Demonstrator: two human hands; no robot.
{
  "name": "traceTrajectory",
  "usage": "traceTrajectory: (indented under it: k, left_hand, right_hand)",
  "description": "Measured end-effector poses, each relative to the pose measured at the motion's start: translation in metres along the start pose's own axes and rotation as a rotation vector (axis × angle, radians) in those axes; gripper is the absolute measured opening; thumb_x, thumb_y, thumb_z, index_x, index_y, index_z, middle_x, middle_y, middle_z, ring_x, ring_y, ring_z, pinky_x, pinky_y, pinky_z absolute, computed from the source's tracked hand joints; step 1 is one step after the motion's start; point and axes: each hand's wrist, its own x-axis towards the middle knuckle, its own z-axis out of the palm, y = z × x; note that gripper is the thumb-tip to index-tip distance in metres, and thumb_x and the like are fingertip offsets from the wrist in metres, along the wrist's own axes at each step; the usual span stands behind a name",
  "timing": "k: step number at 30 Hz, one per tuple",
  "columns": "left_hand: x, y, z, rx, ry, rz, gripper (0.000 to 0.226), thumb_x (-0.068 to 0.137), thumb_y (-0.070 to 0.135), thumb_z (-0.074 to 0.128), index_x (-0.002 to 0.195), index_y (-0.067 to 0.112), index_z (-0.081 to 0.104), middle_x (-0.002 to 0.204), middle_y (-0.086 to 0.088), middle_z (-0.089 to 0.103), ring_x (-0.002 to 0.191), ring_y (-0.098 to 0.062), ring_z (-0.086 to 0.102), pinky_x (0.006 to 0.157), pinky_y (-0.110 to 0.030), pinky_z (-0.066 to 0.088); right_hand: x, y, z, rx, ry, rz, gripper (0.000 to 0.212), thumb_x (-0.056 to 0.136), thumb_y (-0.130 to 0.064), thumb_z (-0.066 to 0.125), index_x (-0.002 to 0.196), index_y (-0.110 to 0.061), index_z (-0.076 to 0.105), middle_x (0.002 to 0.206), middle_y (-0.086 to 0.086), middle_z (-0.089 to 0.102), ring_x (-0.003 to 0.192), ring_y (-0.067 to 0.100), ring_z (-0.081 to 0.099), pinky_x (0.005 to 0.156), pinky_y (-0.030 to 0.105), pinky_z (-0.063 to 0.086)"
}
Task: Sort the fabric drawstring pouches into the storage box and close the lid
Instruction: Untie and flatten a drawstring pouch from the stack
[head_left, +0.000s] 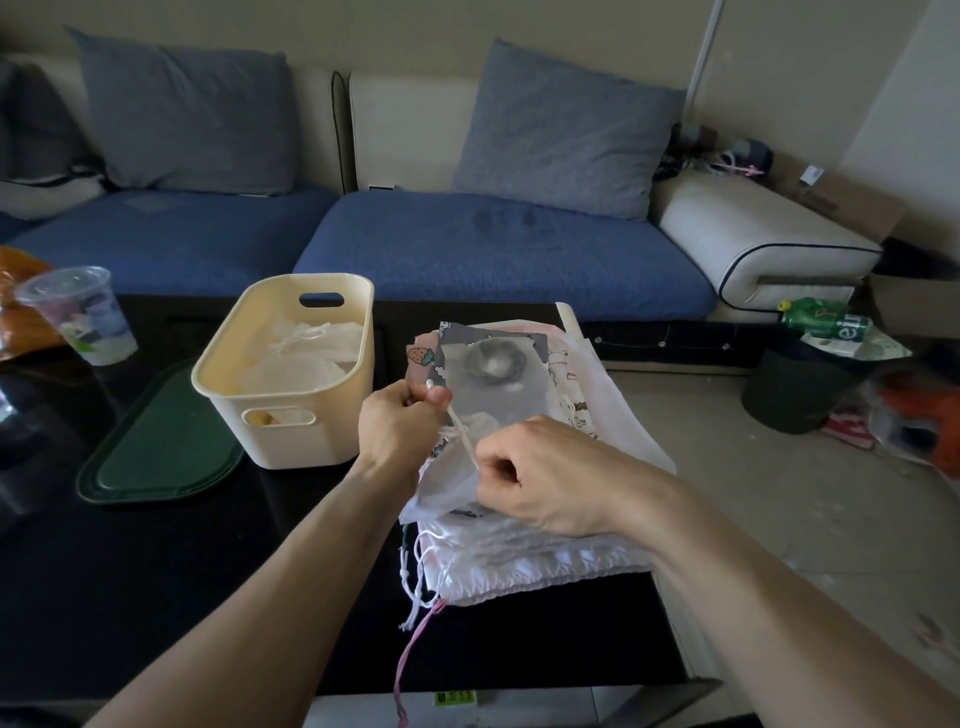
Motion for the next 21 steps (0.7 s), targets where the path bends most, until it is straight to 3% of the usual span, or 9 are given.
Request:
traceTrajectory:
  k: [3, 5, 7, 10, 14, 16, 18, 19, 21]
  left_hand:
    - [0.000, 0.000, -0.006, 0.127, -0.088, 0.093, 0.030, 0.102, 0.027, 0.053, 0.084, 0.007, 0.064, 0.070, -0.004, 0.061, 0.064, -0.016, 0.055, 0.051, -0.022, 0.044]
    - [-0.005, 0.005, -0.013, 0.187, -0.136, 0.178, 0.035, 0.106, 0.036, 0.041, 0.090, 0.011, 0.059, 0.084, -0.005, 0.063, 0.077, -0.019, 0.060, 0.061, -0.026, 0.048]
    - [-0.015, 0.011, -0.018, 0.081, -0.342, 0.129, 0.035, 0.103, 0.052, 0.038, 0.096, 0.021, 0.053, 0.096, -0.006, 0.061, 0.080, -0.016, 0.062, 0.069, -0.028, 0.053]
    - [-0.022, 0.012, -0.028, 0.276, -0.575, 0.173, 0.037, 0.087, 0.060, 0.061, 0.100, 0.027, 0.051, 0.086, 0.002, 0.070, 0.069, -0.007, 0.067, 0.062, -0.022, 0.054]
    - [-0.013, 0.002, -0.032, 0.610, -0.540, 0.313, 0.033, 0.090, 0.046, 0.065, 0.105, 0.017, 0.067, 0.084, 0.003, 0.068, 0.077, -0.011, 0.066, 0.057, -0.012, 0.045]
    - [-0.010, 0.000, -0.032, 0.538, -0.499, 0.286, 0.026, 0.096, 0.040, 0.059, 0.098, 0.016, 0.066, 0.086, 0.000, 0.065, 0.077, -0.013, 0.062, 0.063, -0.020, 0.048]
    - [-0.004, -0.003, -0.030, 0.297, -0.421, 0.179, 0.026, 0.099, 0.037, 0.055, 0.094, 0.013, 0.064, 0.093, -0.012, 0.068, 0.082, -0.022, 0.064, 0.078, -0.042, 0.055]
    - [-0.003, -0.001, -0.029, 0.143, -0.380, 0.101, 0.027, 0.101, 0.035, 0.054, 0.095, 0.011, 0.064, 0.098, -0.019, 0.069, 0.087, -0.028, 0.066, 0.086, -0.051, 0.054]
    - [-0.004, 0.005, -0.028, -0.154, -0.340, -0.041, 0.035, 0.104, 0.031, 0.048, 0.105, 0.000, 0.064, 0.105, -0.027, 0.069, 0.097, -0.038, 0.069, 0.093, -0.053, 0.054]
  right_hand:
    - [0.002, 0.010, 0.007, 0.032, 0.086, 0.055, 0.038, 0.093, -0.018, 0.052, 0.057, -0.018, 0.042, 0.051, -0.009, 0.045, 0.049, 0.009, 0.039, 0.050, 0.021, 0.031]
    - [0.005, 0.020, 0.014, -0.008, 0.198, 0.106, 0.036, 0.096, -0.021, 0.049, 0.061, -0.018, 0.046, 0.064, -0.006, 0.053, 0.058, 0.012, 0.049, 0.056, 0.031, 0.041]
    - [0.009, 0.027, 0.019, 0.061, 0.288, 0.167, 0.035, 0.101, -0.024, 0.047, 0.068, -0.012, 0.052, 0.075, 0.003, 0.058, 0.067, 0.021, 0.057, 0.062, 0.042, 0.048]
    - [0.013, 0.031, 0.025, 0.225, 0.357, 0.219, 0.033, 0.103, -0.025, 0.049, 0.074, -0.010, 0.055, 0.080, 0.007, 0.065, 0.069, 0.022, 0.067, 0.066, 0.047, 0.054]
    - [0.019, 0.028, 0.030, 0.554, 0.396, 0.273, 0.028, 0.104, -0.027, 0.051, 0.087, -0.007, 0.062, 0.080, 0.004, 0.071, 0.063, 0.017, 0.071, 0.063, 0.043, 0.059]
    - [0.021, 0.025, 0.031, 0.642, 0.452, 0.305, 0.023, 0.103, -0.031, 0.053, 0.094, -0.012, 0.062, 0.087, 0.001, 0.068, 0.072, 0.017, 0.073, 0.065, 0.040, 0.061]
    - [0.023, 0.026, 0.032, 0.654, 0.503, 0.351, 0.019, 0.100, -0.036, 0.056, 0.099, -0.017, 0.059, 0.094, -0.003, 0.064, 0.084, 0.017, 0.071, 0.073, 0.037, 0.061]
    - [0.024, 0.027, 0.031, 0.637, 0.521, 0.376, 0.021, 0.097, -0.040, 0.060, 0.102, -0.019, 0.057, 0.098, -0.004, 0.063, 0.089, 0.018, 0.070, 0.079, 0.038, 0.060]
    - [0.025, 0.031, 0.031, 0.623, 0.504, 0.436, 0.038, 0.087, -0.052, 0.067, 0.108, -0.023, 0.054, 0.107, -0.004, 0.061, 0.097, 0.019, 0.067, 0.089, 0.043, 0.057]
